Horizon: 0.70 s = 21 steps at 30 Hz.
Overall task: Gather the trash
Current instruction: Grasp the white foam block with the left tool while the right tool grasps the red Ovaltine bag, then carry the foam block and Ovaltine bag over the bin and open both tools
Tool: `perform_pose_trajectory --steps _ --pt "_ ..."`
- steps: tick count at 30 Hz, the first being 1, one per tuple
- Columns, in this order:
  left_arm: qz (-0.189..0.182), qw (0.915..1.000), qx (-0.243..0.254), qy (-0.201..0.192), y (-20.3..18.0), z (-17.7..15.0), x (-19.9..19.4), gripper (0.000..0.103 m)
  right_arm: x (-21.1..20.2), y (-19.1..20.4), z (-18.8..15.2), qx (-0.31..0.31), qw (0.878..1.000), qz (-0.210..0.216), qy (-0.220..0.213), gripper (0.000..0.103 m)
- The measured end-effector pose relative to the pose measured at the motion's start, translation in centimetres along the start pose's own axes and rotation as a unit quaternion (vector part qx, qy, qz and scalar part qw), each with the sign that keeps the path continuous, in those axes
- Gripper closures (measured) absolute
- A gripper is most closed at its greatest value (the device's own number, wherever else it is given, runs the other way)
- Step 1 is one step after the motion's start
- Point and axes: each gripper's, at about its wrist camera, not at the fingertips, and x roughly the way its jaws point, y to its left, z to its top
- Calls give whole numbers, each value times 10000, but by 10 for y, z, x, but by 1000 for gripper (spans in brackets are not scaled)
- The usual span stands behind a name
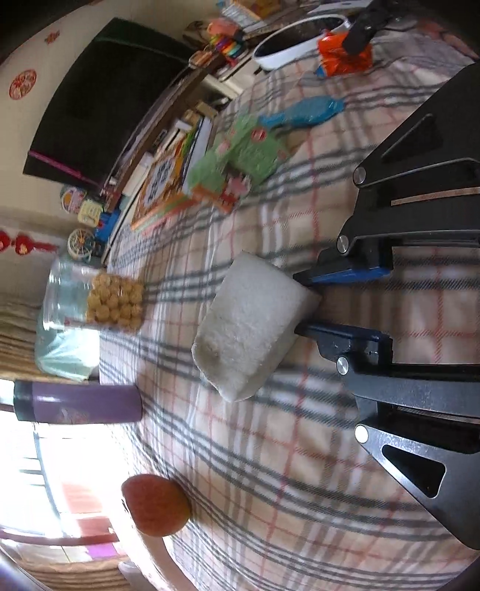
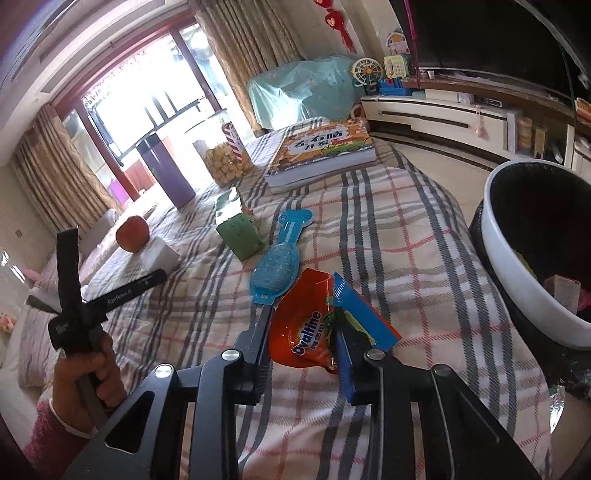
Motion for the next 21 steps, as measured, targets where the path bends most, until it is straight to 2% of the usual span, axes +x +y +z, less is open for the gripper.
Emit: perform_pose_trajectory --steps 9,21 --pt "-535 9976 442 -39 -55 -26 -30 85 -15 -8 -5 103 9999 9 -70 73" --pt "-1172 9889 917 49 -115 -54 -52 86 -41 -26 -12 233 9994 -62 -234 73"
